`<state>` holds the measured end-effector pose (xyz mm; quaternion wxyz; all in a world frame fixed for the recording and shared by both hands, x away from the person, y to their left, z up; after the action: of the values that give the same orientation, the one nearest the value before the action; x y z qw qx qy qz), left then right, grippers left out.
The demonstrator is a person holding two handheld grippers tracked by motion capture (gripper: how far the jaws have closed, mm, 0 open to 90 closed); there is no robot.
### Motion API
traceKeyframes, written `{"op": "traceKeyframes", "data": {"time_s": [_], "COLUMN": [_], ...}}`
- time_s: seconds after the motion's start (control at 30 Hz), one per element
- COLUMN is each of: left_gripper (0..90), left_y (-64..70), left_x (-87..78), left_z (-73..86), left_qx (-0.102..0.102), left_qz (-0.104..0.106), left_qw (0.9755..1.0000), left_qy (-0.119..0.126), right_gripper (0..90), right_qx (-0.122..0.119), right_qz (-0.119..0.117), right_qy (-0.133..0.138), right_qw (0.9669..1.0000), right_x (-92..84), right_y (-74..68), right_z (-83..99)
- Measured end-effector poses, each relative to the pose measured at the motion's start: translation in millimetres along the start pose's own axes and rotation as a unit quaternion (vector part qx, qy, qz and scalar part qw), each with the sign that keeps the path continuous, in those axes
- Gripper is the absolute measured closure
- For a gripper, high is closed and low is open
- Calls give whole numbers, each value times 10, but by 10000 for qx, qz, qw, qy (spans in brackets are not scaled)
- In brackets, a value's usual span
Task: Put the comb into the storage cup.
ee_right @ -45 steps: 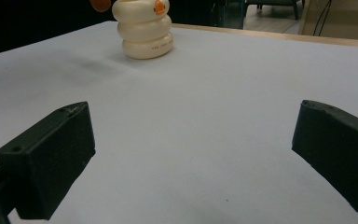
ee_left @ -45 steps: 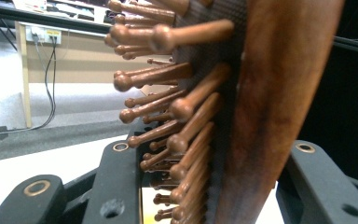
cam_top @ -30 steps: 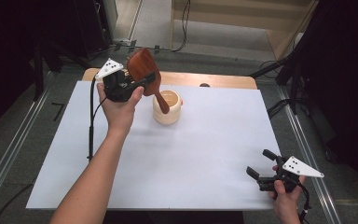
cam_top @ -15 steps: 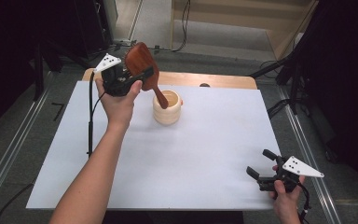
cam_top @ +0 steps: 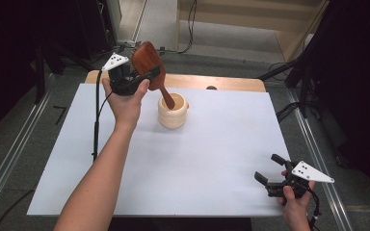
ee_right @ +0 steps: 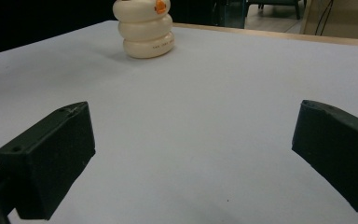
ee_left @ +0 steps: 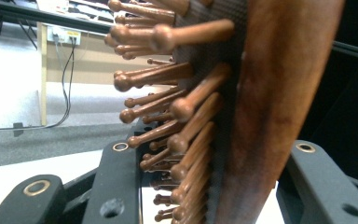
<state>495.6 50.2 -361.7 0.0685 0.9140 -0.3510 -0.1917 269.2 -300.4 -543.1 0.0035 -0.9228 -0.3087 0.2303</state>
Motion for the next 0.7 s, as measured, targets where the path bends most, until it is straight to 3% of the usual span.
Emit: {"op": "traceKeyframes", "data": {"time_s": [0.7], "left_gripper": [562], "left_y": [-100], "left_x": [241], "left_z": [273], "left_qx": [-24], "left_qz": [-220], "left_qw": [9995], "left_qy": [-224], "right_gripper": [0], "right_qx": [0], "right_qz": [-17], "right_qy": [3], "right_qw": [10000], "right_x": [3], "right_y": [0], "right_z": [1]}}
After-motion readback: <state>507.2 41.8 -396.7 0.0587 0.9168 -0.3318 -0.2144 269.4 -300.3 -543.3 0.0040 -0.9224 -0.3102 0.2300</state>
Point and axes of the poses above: each handheld gripper's, and its own axes: x roughly forward along the jaws, z roughly out of its underside, y roughly to its right, the point moved 10 cm from there along x, roughly forward along the jaws, and after that the axes turned 8 degrees about -y, right-handed, at the moved point
